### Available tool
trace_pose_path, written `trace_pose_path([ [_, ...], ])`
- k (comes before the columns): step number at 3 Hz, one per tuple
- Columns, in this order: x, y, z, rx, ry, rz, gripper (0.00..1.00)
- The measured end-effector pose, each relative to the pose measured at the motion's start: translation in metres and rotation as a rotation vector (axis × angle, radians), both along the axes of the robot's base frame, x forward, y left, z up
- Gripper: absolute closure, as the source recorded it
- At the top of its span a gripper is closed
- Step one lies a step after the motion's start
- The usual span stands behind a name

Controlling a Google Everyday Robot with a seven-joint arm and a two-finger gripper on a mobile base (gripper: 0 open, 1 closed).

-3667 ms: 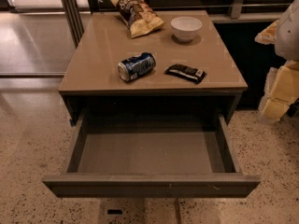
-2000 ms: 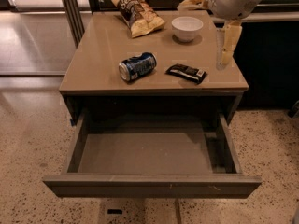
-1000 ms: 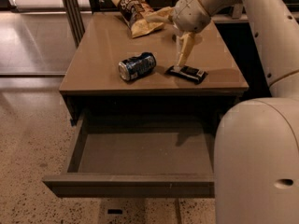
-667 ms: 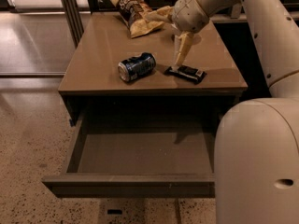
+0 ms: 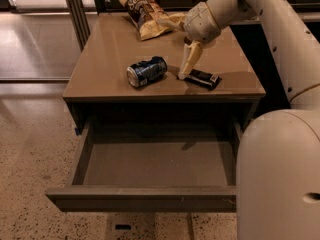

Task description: Place pepsi can into top drawer

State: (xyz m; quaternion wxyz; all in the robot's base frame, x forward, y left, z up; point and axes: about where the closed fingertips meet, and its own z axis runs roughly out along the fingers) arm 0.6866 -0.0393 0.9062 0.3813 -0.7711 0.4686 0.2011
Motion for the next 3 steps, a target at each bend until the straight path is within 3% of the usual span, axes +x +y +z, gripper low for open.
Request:
trace_pose_path([
  [1, 0.016, 0.018, -0.039, 0.058, 0.068, 0.020, 0.00],
  [3, 0.035, 0.044, -0.081, 0.111, 0.158, 0.041, 0.00],
])
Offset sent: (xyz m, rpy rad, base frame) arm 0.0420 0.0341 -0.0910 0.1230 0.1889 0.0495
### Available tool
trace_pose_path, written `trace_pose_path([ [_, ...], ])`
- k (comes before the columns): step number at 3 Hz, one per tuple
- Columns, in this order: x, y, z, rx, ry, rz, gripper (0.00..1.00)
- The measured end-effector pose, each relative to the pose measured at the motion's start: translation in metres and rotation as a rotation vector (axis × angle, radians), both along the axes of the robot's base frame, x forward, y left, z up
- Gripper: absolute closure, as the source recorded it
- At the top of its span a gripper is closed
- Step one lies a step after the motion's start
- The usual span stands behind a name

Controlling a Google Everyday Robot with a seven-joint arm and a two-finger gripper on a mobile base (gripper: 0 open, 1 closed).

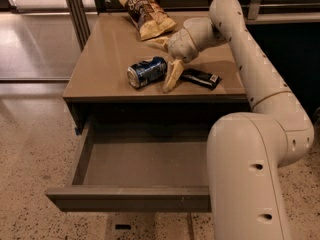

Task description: Place pepsi can into top drawer

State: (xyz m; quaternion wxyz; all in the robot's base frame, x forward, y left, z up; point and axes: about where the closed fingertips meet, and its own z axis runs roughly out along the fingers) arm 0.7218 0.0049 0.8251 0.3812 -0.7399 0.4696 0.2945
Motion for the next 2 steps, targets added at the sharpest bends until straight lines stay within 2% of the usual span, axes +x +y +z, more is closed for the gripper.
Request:
trace_pose_path([
  [1, 0.0025, 0.0012, -0.0003, 0.004, -0.001, -0.003, 0.17],
  [2, 0.0025, 0.0013, -0.0003, 0.004, -0.001, -0.003, 0.41],
])
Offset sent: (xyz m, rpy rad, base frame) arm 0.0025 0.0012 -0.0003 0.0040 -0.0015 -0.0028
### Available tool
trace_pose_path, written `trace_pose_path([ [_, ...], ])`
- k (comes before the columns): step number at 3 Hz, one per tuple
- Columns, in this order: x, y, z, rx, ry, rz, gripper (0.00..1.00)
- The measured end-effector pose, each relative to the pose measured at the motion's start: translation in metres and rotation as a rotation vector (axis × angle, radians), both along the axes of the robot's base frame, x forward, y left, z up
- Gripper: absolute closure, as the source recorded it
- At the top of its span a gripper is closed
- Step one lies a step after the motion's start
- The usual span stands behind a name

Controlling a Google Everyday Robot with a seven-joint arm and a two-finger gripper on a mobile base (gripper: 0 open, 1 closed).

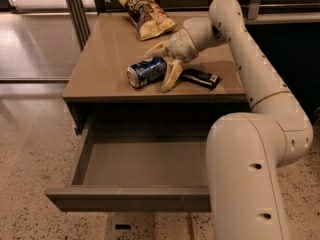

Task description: Place pepsi can into top drawer

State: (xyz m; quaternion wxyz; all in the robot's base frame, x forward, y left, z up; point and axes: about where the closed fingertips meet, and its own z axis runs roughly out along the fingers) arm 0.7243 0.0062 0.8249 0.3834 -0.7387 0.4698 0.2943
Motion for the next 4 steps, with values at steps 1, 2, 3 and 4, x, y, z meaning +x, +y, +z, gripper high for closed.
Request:
trace_pose_path([
  [1, 0.0000, 0.0000, 0.0000, 0.000, 0.000, 0.000, 0.64],
  [2, 0.0000, 0.0000, 0.0000, 0.000, 0.000, 0.000, 0.87],
  [3, 0.0000, 0.0000, 0.0000, 0.000, 0.000, 0.000, 1.00],
  [4, 0.0000, 0.0001, 0.0001, 0.000, 0.000, 0.000, 1.00],
])
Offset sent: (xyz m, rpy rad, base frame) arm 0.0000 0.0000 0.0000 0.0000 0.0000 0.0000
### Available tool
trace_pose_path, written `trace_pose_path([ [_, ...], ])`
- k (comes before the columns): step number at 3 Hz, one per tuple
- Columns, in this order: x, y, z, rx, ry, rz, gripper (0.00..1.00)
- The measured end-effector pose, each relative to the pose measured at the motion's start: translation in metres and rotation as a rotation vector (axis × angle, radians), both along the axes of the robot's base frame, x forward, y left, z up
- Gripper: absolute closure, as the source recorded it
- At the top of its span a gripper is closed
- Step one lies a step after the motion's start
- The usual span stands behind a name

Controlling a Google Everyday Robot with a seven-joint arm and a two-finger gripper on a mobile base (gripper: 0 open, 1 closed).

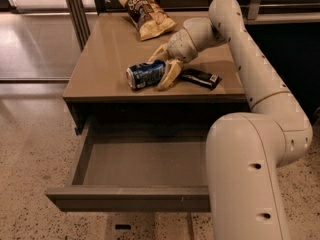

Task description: Place pepsi can into top drawer

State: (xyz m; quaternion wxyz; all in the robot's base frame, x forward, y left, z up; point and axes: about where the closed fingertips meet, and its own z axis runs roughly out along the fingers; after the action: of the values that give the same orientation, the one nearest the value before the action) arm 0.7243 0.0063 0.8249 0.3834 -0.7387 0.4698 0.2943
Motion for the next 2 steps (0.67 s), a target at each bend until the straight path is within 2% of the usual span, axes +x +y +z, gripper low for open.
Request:
trace_pose_path([
  [1, 0.000, 0.000, 0.002, 0.000, 0.000, 0.000, 1.00],
  [2, -0.021, 0.003, 0.021, -0.027, 0.002, 0.038, 1.00],
])
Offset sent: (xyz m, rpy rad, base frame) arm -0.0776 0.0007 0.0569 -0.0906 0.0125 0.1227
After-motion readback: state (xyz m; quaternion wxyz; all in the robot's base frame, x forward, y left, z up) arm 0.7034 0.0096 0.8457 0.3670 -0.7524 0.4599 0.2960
